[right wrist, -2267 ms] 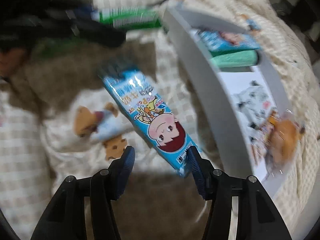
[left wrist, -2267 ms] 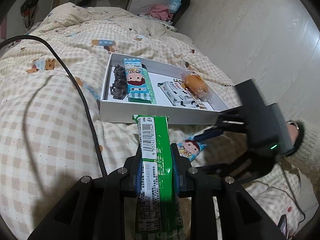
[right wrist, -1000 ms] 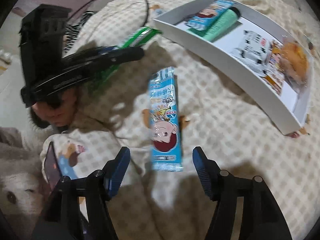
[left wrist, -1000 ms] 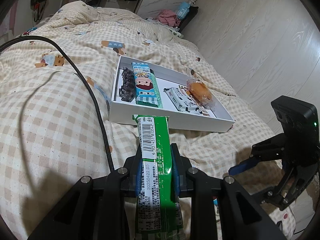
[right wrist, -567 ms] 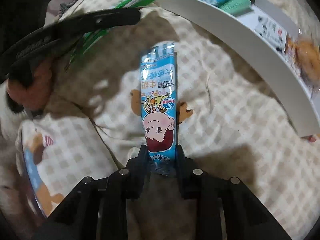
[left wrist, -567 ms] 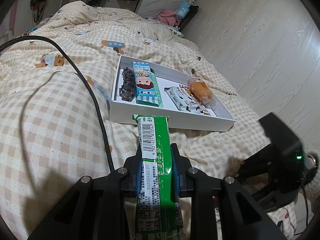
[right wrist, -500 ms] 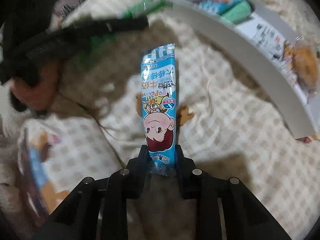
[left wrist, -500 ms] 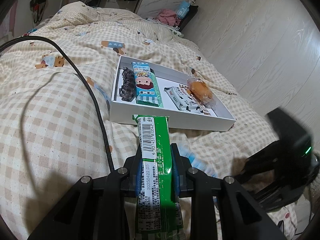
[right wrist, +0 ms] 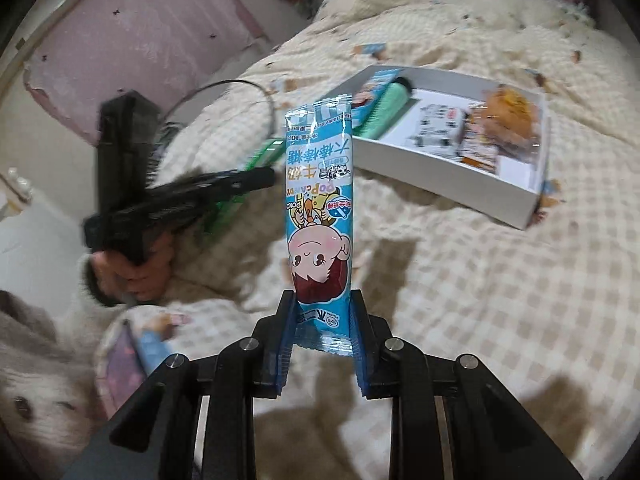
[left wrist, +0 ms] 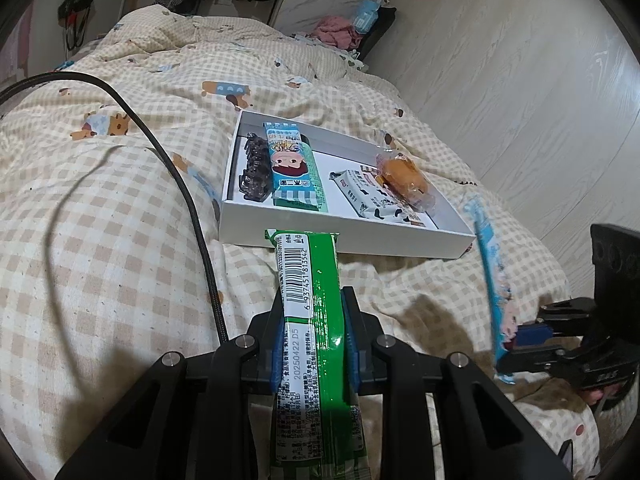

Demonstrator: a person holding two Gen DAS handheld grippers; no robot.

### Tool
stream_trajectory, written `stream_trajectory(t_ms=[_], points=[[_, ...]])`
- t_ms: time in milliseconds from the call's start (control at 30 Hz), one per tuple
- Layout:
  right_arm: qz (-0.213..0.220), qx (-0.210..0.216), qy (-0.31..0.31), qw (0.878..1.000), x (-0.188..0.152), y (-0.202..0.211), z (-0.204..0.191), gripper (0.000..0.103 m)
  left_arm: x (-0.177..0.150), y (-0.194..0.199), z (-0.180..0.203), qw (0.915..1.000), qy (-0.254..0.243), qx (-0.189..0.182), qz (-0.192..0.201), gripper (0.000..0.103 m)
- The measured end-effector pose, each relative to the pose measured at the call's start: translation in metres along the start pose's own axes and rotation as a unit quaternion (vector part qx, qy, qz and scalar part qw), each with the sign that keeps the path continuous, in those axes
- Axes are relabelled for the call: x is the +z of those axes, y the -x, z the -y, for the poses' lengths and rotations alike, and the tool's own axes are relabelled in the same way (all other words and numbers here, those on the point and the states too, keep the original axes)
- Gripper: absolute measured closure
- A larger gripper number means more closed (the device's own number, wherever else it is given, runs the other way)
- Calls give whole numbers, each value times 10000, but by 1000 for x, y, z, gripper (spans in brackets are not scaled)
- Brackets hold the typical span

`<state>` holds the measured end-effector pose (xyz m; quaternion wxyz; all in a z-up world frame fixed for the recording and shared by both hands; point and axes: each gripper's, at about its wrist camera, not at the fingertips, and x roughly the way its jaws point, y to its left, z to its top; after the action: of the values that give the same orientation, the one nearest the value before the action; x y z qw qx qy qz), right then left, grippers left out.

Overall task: Organize objects
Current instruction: 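Lift the blue stick with the right gripper while the left holds the green stick, then carry both snack sticks over the white tray with both grippers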

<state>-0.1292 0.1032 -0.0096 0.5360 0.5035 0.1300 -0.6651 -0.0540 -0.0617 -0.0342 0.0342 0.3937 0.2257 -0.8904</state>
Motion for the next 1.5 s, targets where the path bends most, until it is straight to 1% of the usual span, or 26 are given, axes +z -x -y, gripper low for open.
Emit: stream_trajectory(t_ms=[100,233,367,767,900,933,967,1033,1067,1167,1233,1333,1400,1500], points=[[157,184,-148,9996,-13,4,16,76,0,-1,1,10000,-20,37,-15,76],[216,170,-380,9989,-18,-6,27,76,0,-3,2,10000,-41,71,-51,76],[322,233,-438,9983,-19,-1,27,76,0,-4,4,9999,-80,114,-81,76],[329,238,-448,9982,-18,-2,27,76,0,-6,5,9998,-92,146,-105,76],[308,251,-464,9981,-17,0,27,76,1,-7,6,9996,-128,206,-136,76],[322,215,-446,9983,-16,2,26,76,2,-7,7,9995,-154,225,-159,76],[385,94,-373,9985,-13,7,23,76,3,-6,8,9995,-176,224,-157,76],[546,-15,-169,9984,-6,19,15,76,9,4,7,9997,-178,185,13,76],[689,9,-34,9976,1,28,10,76,15,11,6,9996,-163,174,141,76],[878,-15,262,9958,22,40,3,76,34,23,5,9990,-127,171,391,76],[957,-69,366,9947,37,42,1,76,52,28,9,9980,-199,260,539,76],[1133,-48,493,9923,67,41,-3,76,80,28,24,9948,-509,421,777,76],[1308,-14,490,9902,91,38,-3,76,97,30,39,9900,-792,482,1062,76],[1646,50,368,9857,112,34,5,76,114,26,56,9830,-1095,361,1428,76]])
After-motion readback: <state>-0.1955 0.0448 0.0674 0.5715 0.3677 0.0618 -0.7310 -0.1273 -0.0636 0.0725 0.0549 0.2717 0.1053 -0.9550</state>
